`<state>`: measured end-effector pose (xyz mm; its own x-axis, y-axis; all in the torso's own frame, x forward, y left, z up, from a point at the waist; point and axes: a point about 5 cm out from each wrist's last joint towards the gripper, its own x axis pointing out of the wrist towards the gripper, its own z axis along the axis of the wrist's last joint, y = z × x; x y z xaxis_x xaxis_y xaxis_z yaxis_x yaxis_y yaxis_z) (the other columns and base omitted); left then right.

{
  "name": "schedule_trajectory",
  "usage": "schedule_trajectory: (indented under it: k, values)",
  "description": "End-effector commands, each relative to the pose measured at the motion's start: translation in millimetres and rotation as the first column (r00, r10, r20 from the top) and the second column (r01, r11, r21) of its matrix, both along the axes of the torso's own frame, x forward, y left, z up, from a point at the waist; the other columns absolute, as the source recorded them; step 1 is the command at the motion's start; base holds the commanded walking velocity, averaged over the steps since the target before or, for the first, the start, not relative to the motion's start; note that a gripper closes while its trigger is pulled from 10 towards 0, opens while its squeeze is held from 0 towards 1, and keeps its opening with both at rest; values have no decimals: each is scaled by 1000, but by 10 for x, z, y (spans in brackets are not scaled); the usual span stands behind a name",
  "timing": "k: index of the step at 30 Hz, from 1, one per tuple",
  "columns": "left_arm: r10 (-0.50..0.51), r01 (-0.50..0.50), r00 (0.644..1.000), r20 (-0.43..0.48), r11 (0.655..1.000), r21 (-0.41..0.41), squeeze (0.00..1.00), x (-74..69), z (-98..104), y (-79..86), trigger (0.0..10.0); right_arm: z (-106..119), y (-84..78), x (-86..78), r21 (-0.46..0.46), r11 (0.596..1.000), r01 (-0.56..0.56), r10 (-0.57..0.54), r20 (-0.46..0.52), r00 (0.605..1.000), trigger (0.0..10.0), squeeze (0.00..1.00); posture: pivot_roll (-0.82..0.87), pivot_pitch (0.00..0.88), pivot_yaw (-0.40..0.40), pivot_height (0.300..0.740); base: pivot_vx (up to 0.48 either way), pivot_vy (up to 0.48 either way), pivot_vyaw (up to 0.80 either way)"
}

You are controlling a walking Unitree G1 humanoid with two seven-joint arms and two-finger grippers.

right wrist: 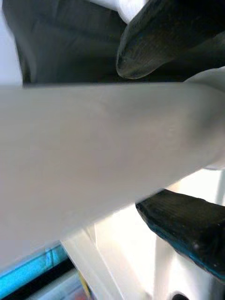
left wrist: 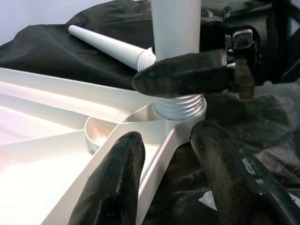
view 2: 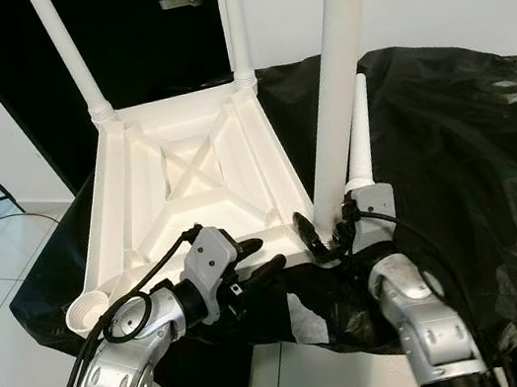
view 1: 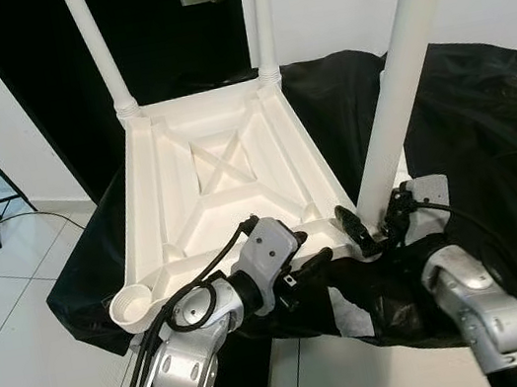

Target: Building children table

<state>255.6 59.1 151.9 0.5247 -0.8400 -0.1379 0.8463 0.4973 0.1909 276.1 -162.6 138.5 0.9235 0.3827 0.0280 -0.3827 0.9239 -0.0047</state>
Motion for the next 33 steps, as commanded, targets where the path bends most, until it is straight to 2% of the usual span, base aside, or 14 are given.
schedule_trajectory:
  k: [1, 3, 6, 9, 14, 15, 16, 17, 24, 33]
  values:
    - [24, -24, 1000, 9, 1000, 15, 0, 25, -19, 6, 10000, -1, -27, 20, -2, 999, -41, 41, 8, 999, 10000, 0, 13, 0, -4, 740, 0, 0, 0]
    - [21, -21, 1000, 11, 1000, 16, 0, 24, -15, 5, 10000, -3, -65, 69, -51, 993, -103, 104, 2, 995, 10000, 0, 13, 0, -4, 740, 0, 0, 0]
    - [18, -19, 1000, 10, 1000, 16, 0, 25, -14, 4, 10000, 10, -87, 102, -52, 985, -164, 165, 1, 986, 10000, 0, 12, 0, -4, 740, 0, 0, 0]
    - [13, -13, 1000, 10, 1000, 17, 0, 4, -17, 8, 10000, -4, -98, 158, -114, 947, -299, 298, -33, 954, 10000, 0, 14, 0, -2, 740, 0, 0, 0]
    - [12, -12, 1000, 10, 1000, 21, 0, 5, -23, 16, 10000, -4, -104, 202, -170, 920, -354, 352, -44, 935, 10000, 0, 17, 0, -1, 740, 0, 0, 0]
    - [11, -12, 1000, 9, 1000, 20, 0, -1, -19, 14, 10000, -4, -116, 217, -174, 913, -369, 367, -47, 929, 3098, 0, 22, 0, -3, 740, 0, 0, 0]
    - [11, -12, 1000, 9, 1000, 19, 0, -2, -18, 14, 10000, -5, -122, 224, -177, 910, -376, 374, -47, 926, 3098, 0, 22, 0, -3, 740, 0, 0, 0]
    - [13, -13, 1000, 9, 1000, 20, 0, -2, -19, 16, 10000, -9, -138, 234, -180, 908, -379, 376, -49, 925, 0, 0, 23, 0, -3, 740, 0, 0, 0]
    - [15, -16, 1000, 8, 1000, 21, 0, -7, -23, 17, 10000, -61, -214, 240, -175, 908, -380, 375, -61, 925, 0, 0, 21, 0, -1, 740, 0, 0, 0]
    - [13, -13, 1000, 9, 1000, 21, 0, -7, -20, 14, 10000, -95, -225, 216, -144, 918, -370, 366, -57, 929, 0, 0, 17, 0, 1, 740, 0, 0, 0]
